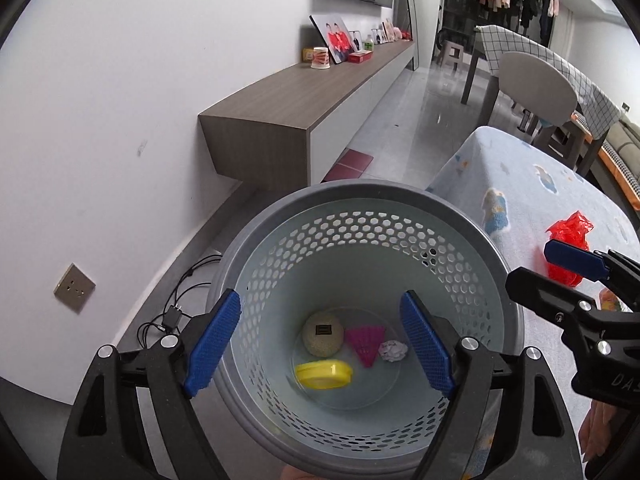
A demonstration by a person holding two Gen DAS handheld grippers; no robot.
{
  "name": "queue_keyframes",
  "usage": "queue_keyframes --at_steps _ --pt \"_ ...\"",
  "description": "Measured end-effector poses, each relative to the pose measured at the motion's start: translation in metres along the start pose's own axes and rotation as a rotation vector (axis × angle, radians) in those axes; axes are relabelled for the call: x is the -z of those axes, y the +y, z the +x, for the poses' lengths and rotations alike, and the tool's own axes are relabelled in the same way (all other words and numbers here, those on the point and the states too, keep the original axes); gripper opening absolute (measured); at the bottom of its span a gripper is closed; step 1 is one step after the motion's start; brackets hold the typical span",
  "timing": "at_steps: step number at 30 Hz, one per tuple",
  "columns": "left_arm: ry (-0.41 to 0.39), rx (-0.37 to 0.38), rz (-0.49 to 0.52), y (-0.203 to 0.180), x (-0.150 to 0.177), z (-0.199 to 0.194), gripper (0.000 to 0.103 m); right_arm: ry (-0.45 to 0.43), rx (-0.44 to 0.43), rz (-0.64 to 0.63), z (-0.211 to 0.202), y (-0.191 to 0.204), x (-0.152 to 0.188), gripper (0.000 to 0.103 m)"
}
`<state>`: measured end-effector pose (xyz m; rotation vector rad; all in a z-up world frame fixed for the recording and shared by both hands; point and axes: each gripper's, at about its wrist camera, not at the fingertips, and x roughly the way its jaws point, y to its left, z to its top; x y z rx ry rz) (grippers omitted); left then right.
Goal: Collect trash
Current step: 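Hold both tools above the basket, then begin withdrawing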
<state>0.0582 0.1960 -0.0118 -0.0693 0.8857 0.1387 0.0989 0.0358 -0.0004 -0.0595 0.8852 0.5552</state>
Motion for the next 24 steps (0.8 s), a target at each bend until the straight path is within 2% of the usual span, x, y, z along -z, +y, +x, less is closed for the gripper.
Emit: queue_keyframes --at_steps 24 --pt "-0.024 -0.007 0.005 -0.003 0.003 -0.007 0.081 0.001 0.070 0.028 -0.020 0.002 0.017 0.070"
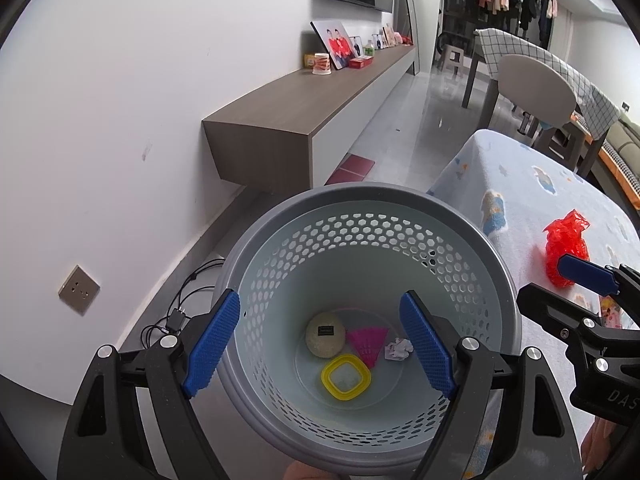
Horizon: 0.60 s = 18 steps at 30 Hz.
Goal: Collect trash
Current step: 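Hold both tools above the basket, then begin withdrawing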
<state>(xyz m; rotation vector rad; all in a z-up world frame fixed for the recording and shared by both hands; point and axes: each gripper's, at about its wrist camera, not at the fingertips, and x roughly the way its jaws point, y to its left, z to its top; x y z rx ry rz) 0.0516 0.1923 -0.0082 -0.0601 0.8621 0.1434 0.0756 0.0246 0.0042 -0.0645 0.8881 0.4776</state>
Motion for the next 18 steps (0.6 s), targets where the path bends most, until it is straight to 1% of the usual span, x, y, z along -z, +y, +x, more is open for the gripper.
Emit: queue_keyframes --at_steps 10,18 --pt "-0.019 0.014 0.015 -0.005 0.004 -0.008 0.081 -0.008 0.027 0.021 -0.012 -0.003 0.007 0.070" --pt "-0.023 0.038 0.030 -0.011 0.007 -0.013 0.081 -0.016 0.057 0.069 -0.027 -0.016 0.019 0.070"
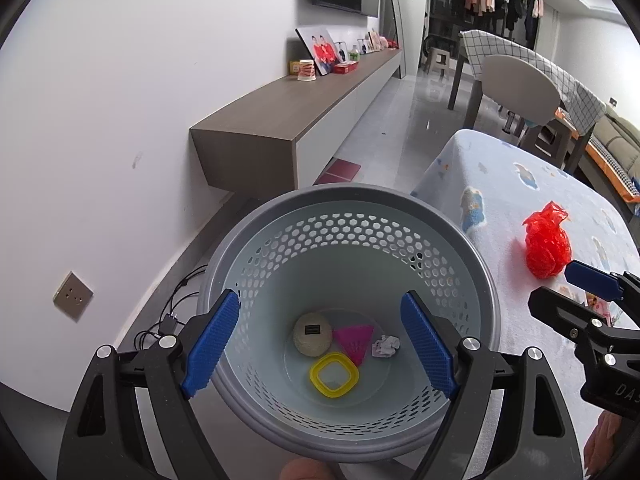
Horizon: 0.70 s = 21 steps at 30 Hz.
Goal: Collect trash
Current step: 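Hold both tools above the basket, then begin withdrawing, then move both tools from the basket back over the trash on the table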
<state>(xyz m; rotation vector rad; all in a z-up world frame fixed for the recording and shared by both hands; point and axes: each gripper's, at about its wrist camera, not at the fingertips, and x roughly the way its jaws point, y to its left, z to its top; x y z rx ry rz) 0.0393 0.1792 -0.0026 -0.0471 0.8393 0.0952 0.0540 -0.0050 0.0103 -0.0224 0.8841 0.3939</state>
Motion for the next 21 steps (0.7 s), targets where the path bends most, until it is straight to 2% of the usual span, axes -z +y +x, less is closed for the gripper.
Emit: queue_keyframes --at_steps 9,21 --pt "-0.011 0.024 0.029 -0.015 0.004 -0.008 0.082 0.009 0.065 0.063 -0.022 -0.034 0.028 0.070" --pt "-0.033 0.084 0.109 -0.057 0.004 -0.024 0.082 -0.001 0.182 0.198 -0.080 -0.108 0.067 0.070"
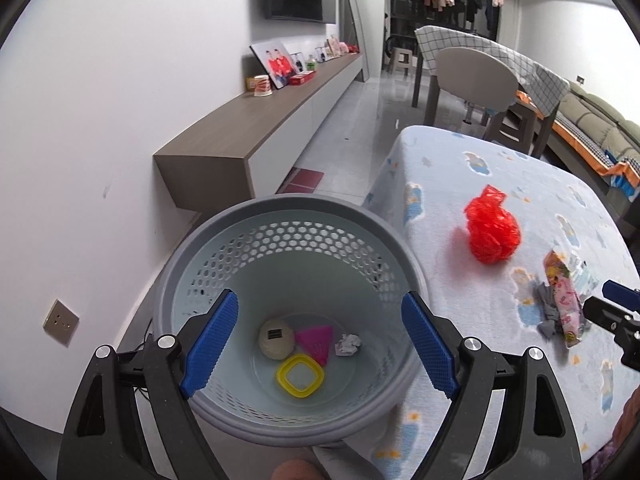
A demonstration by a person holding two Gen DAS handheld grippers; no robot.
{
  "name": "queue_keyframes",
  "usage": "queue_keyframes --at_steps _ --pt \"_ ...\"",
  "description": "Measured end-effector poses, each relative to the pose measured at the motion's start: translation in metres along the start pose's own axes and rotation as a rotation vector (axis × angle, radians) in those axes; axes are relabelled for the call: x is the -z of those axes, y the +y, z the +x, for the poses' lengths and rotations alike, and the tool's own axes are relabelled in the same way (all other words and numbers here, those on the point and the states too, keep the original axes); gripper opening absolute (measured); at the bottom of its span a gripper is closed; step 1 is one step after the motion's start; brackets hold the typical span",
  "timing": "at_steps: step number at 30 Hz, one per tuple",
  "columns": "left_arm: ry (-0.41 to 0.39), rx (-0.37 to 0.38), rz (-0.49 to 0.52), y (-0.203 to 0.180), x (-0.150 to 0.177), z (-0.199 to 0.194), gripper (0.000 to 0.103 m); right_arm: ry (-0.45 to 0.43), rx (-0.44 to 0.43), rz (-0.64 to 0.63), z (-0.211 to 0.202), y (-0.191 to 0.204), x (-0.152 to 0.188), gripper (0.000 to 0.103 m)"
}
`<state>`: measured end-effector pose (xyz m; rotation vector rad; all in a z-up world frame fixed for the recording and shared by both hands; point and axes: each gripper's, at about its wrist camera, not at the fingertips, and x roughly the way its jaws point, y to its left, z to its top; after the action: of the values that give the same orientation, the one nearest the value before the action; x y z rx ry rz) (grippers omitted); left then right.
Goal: Collect trash
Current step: 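Move both tools from the basket back over the trash on the table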
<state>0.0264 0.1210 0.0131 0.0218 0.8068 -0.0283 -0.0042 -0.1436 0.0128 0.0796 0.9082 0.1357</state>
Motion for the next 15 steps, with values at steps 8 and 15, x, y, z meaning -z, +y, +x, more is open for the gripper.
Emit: queue_keyframes --at_steps 8,15 --pt "-0.002 0.069 0.077 -0.055 0.004 -0.008 0.082 0.000 0.077 0.066 -0.018 -0.058 0.019 0.070" --pt "0.005 0.132 0.117 -0.104 0.007 -0.006 0.082 0.025 0.125 0.094 -0.012 -0.092 0.032 0.070"
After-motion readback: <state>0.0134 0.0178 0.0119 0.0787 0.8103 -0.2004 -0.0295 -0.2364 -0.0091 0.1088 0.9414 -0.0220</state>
